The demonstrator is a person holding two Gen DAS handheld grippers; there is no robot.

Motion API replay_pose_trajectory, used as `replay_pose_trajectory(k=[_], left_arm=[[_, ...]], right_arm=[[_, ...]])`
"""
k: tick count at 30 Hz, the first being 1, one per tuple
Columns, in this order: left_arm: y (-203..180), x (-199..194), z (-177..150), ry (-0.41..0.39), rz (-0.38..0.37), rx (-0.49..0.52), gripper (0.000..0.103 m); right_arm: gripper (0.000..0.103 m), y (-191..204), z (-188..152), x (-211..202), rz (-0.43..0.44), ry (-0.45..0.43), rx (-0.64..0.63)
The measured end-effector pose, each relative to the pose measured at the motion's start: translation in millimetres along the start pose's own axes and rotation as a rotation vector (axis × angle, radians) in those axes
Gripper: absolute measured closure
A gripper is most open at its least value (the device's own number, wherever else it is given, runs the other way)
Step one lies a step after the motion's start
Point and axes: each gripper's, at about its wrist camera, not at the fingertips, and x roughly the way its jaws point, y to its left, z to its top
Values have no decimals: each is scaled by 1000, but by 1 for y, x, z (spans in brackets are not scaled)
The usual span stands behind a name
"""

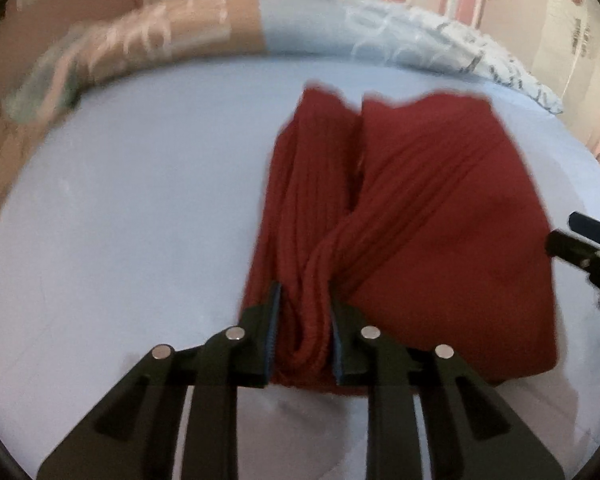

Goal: Fold small clothes
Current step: 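Grasp the folded sweater with the left tool while the right tool opens and withdraws, then grasp the sweater bundle with the right tool while the left tool grips it too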

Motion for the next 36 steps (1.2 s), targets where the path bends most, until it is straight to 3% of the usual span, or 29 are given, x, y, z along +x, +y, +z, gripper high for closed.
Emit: replay_pose_trajectory(k=[7, 9, 10, 11, 13, 16, 17, 20, 24, 29, 36], left_arm=[[8, 0, 2, 15, -52, -38, 73], [10, -9, 3, 5, -71, -52, 65], [11, -12, 3, -4, -72, -58, 56], [14, -17, 3, -11, -70, -62, 40], [17, -28, 2, -22, -77, -62, 24], [23, -42, 5, -26, -139, -48, 19], [26, -45, 7, -20, -172, -37, 12], [30, -45, 15, -20, -176, 3, 11], [26, -21, 33, 66, -205, 89, 11], [19, 12, 31, 151, -212, 159, 11], [16, 28, 22, 164, -238, 236, 11]], right_arm=[[23, -2, -3, -11, 18, -20, 9], [23, -6, -3, -15, 14, -20, 17], [23, -8, -4, -16, 16, -20, 26], [22, -11, -4, -18, 24, -20, 41], [19, -15, -6, -21, 37, -20, 71], [14, -21, -9, -26, 64, -21, 114], [13, -22, -10, -28, 71, -21, 123], [11, -19, -11, -29, 70, -19, 128], [10, -10, -9, -28, 69, -11, 110], [6, -3, -3, -20, 83, 8, 132], [6, 4, -13, -3, 100, 59, 226]])
